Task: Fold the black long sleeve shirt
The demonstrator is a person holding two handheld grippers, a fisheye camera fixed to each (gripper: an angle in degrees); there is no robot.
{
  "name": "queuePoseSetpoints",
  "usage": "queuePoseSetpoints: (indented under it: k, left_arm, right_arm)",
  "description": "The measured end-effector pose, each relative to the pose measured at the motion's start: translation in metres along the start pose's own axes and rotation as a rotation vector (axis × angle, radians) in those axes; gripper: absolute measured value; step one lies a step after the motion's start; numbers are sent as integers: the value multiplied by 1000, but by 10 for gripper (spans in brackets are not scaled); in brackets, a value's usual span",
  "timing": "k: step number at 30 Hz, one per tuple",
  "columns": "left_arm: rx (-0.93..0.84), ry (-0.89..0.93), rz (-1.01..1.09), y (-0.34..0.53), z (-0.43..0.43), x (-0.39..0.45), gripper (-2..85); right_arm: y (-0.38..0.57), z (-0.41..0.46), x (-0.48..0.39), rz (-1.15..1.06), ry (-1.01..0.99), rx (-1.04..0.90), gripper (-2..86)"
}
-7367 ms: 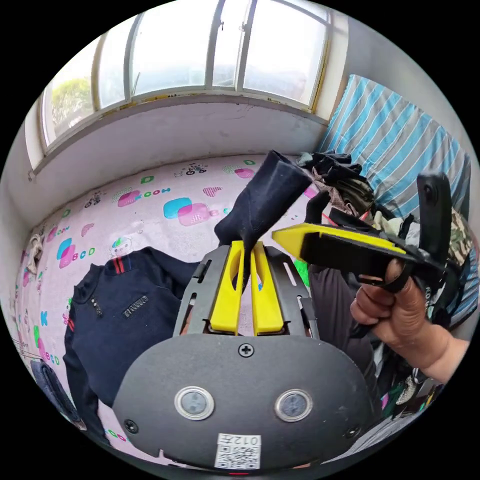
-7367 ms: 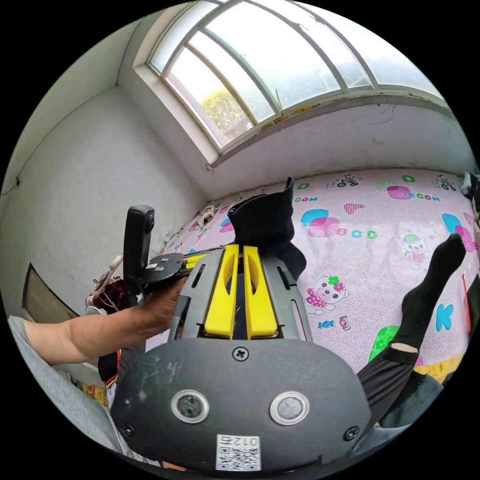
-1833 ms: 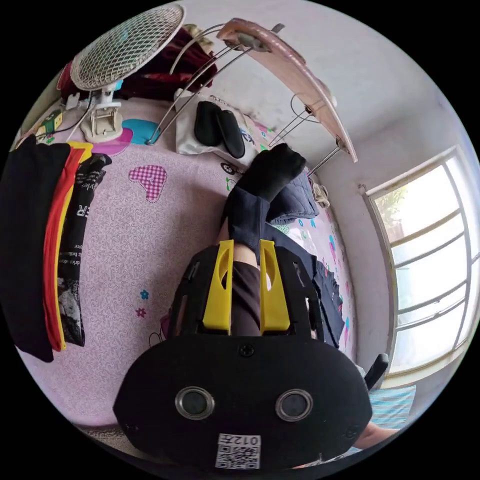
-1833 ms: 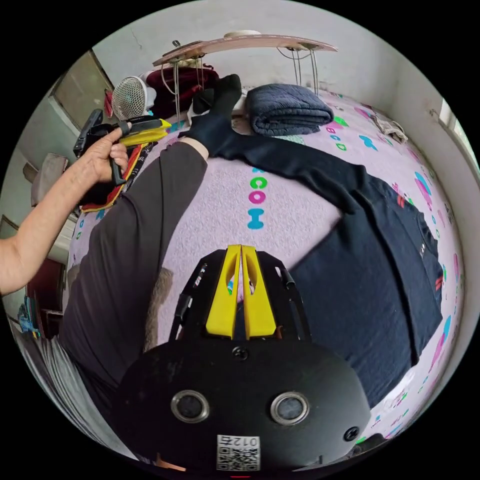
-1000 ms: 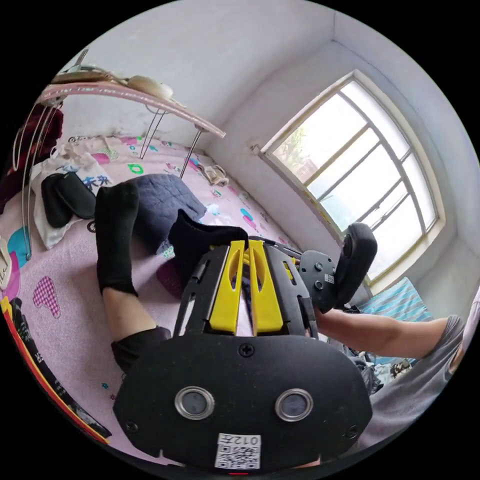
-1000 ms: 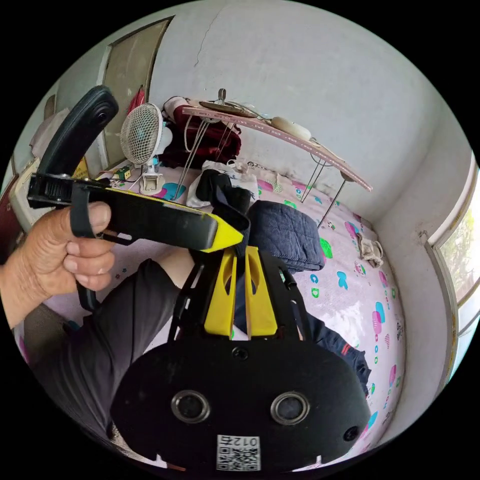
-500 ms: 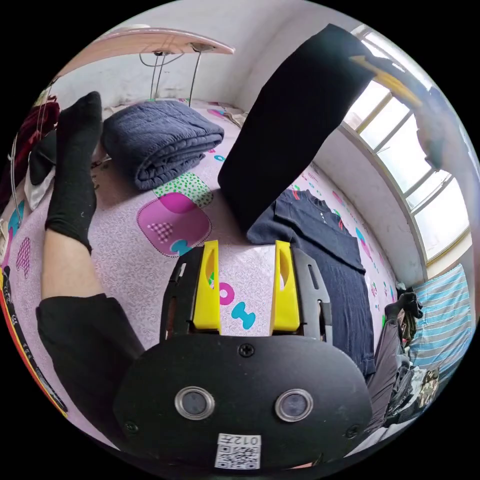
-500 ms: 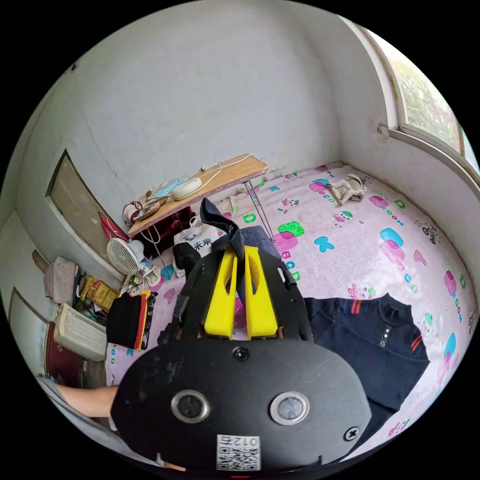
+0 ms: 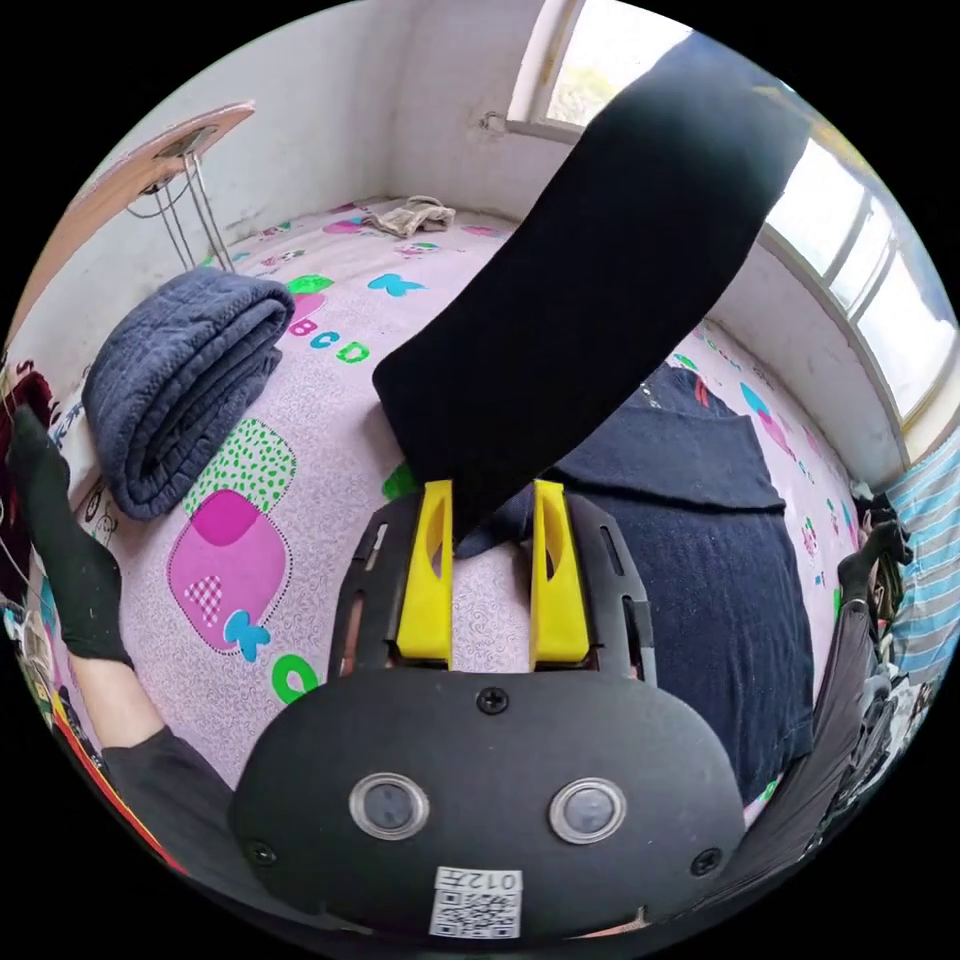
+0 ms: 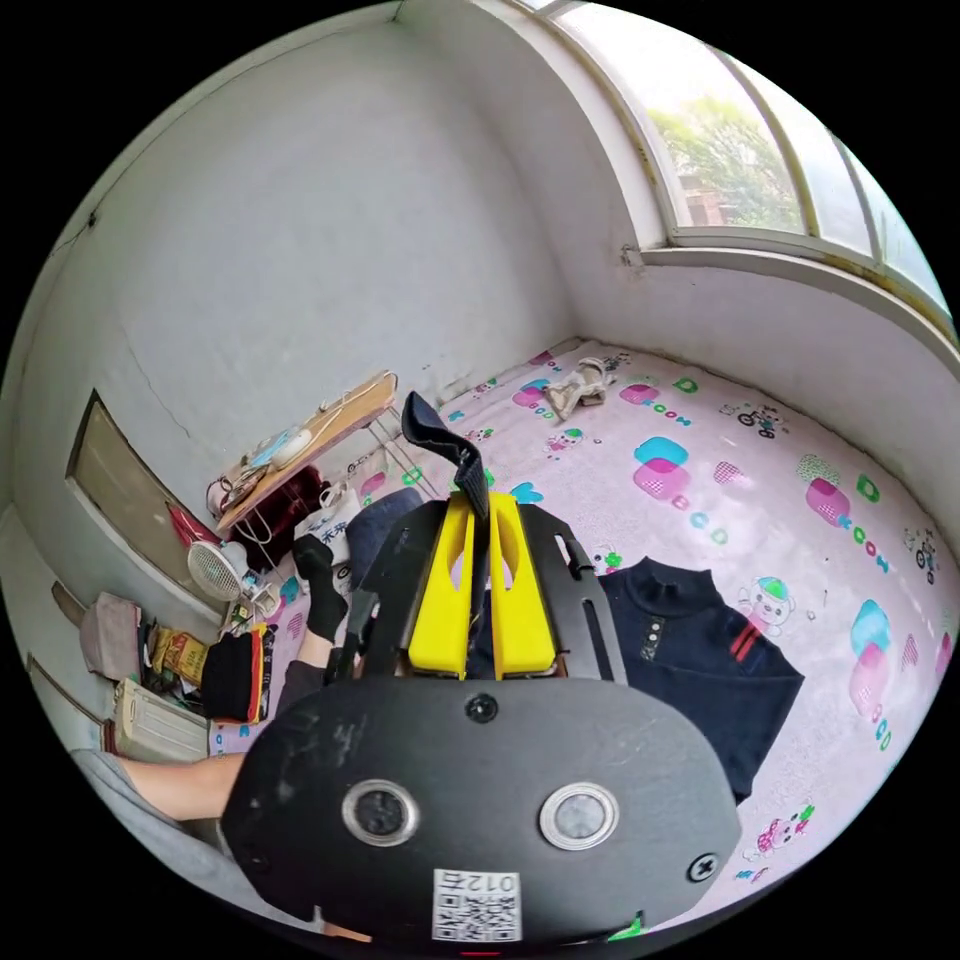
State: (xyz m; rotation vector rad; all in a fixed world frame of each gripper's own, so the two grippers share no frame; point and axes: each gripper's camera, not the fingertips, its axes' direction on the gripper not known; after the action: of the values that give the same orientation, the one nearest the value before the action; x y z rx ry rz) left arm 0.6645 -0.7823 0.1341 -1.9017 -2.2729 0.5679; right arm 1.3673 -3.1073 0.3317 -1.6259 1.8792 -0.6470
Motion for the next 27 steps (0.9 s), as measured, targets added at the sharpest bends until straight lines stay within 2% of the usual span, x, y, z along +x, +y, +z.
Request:
queuePoseSetpoints:
  k: [4, 6, 9, 12, 15, 19, 24, 27]
  left_arm:
    - [-83, -49, 120, -6, 35, 33, 100]
    - [-106, -48, 145, -5, 46, 41, 95]
    - [-124, -59, 174, -5, 58, 48, 87]
    - [-146, -67, 213, -9, 67, 52, 73]
    - [-148, -77, 269, -13, 69, 60, 49]
    - [-108, -108, 349, -13, 65, 73, 23]
    - [-185, -153, 437, -12, 90, 88, 10]
    - [-204, -143, 458, -17, 94, 91, 8]
  right_arm:
    - [14, -41, 135, 97, 115, -16, 7]
    - [45, -50, 231, 212, 194, -70, 6]
    - [96, -53, 336, 410, 188, -149, 5]
    - [136, -71, 400, 590, 128, -131, 4]
    - [132, -111, 427, 640, 65, -67, 4]
    - [102, -171, 432, 521, 79, 30, 4]
    - [155, -167, 503, 798, 69, -116, 4]
    - [178, -185, 520, 916, 69, -87, 3]
